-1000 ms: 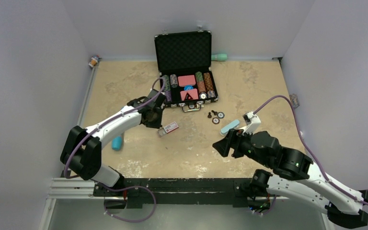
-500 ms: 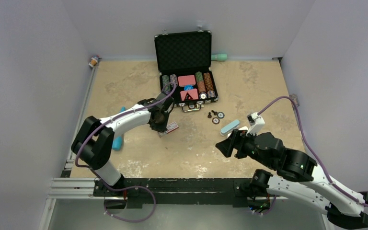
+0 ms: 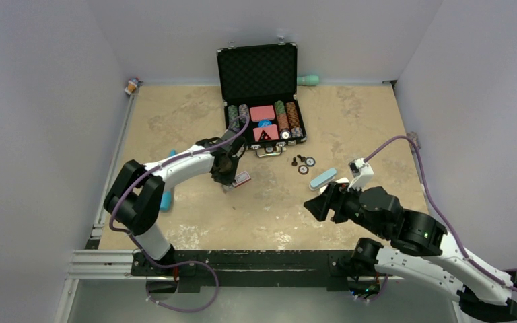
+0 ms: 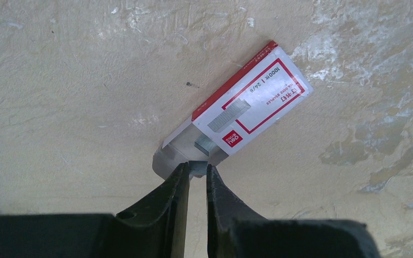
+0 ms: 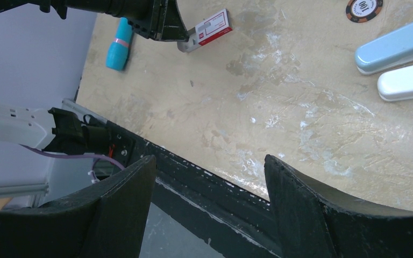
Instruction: Unload the staples from the stapler
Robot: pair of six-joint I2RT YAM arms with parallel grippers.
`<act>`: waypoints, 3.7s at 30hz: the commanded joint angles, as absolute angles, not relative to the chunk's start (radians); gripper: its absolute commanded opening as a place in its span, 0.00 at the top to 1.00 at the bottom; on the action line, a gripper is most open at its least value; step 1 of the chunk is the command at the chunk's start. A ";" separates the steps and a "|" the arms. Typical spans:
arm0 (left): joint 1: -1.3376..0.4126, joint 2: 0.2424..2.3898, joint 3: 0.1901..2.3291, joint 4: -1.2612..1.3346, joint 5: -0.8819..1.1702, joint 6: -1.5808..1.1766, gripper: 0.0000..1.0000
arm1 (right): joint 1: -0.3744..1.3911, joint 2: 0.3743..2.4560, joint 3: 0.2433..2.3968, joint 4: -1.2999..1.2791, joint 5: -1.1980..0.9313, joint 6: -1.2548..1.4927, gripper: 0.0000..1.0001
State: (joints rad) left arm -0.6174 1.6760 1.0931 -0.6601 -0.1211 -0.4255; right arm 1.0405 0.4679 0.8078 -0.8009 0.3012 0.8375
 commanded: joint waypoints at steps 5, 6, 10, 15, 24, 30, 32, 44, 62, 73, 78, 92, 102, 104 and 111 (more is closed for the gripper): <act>-0.620 1.694 1.146 -0.655 -0.157 -0.405 0.78 | 1.043 0.445 0.833 -0.810 0.322 0.856 0.23; -0.621 1.693 1.146 -0.655 -0.157 -0.405 0.76 | 1.043 0.444 0.831 -0.811 0.321 0.857 0.23; -0.620 1.696 1.149 -0.657 -0.160 -0.405 0.67 | 1.043 0.438 0.831 -0.817 0.322 0.862 0.23; -0.620 1.687 1.146 -0.656 -0.160 -0.408 0.60 | 1.042 0.431 0.839 -0.824 0.325 0.865 0.23; -0.620 1.564 1.131 -0.666 -0.145 -0.424 0.46 | 1.043 0.432 0.840 -0.821 0.316 0.874 0.23; -0.620 1.471 1.122 -0.703 -0.137 -0.442 0.47 | 1.043 0.436 0.843 -0.801 0.301 0.874 0.23; -0.621 1.428 1.113 -0.720 -0.131 -0.444 0.47 | 1.043 0.442 0.844 -0.796 0.291 0.874 0.23; -0.620 1.036 1.006 -0.863 -0.119 -0.479 0.58 | 1.044 0.473 0.813 -0.639 0.175 0.857 0.24; -0.616 0.590 0.930 -1.022 -0.226 -0.481 0.48 | 1.031 1.221 1.011 -0.225 0.082 0.773 0.29; -0.615 0.551 0.918 -1.003 -0.213 -0.477 0.49 | 0.847 1.682 1.279 -0.139 -0.100 0.633 0.79; -0.616 0.531 0.913 -0.998 -0.213 -0.479 0.50 | 0.823 1.843 1.395 -0.160 -0.106 0.598 0.94; -0.615 0.542 0.909 -0.994 -0.207 -0.482 0.54 | 0.808 2.060 1.520 -0.175 -0.056 0.592 1.00; -0.616 0.554 0.908 -0.996 -0.216 -0.485 0.56 | 0.808 2.078 1.492 -0.181 -0.019 0.576 1.00; -0.615 0.556 0.910 -0.994 -0.217 -0.485 0.56 | 0.808 2.071 1.471 -0.187 -0.010 0.571 1.00; -0.617 0.567 0.909 -0.996 -0.218 -0.483 0.57 | 0.808 2.020 1.357 -0.171 -0.021 0.560 1.00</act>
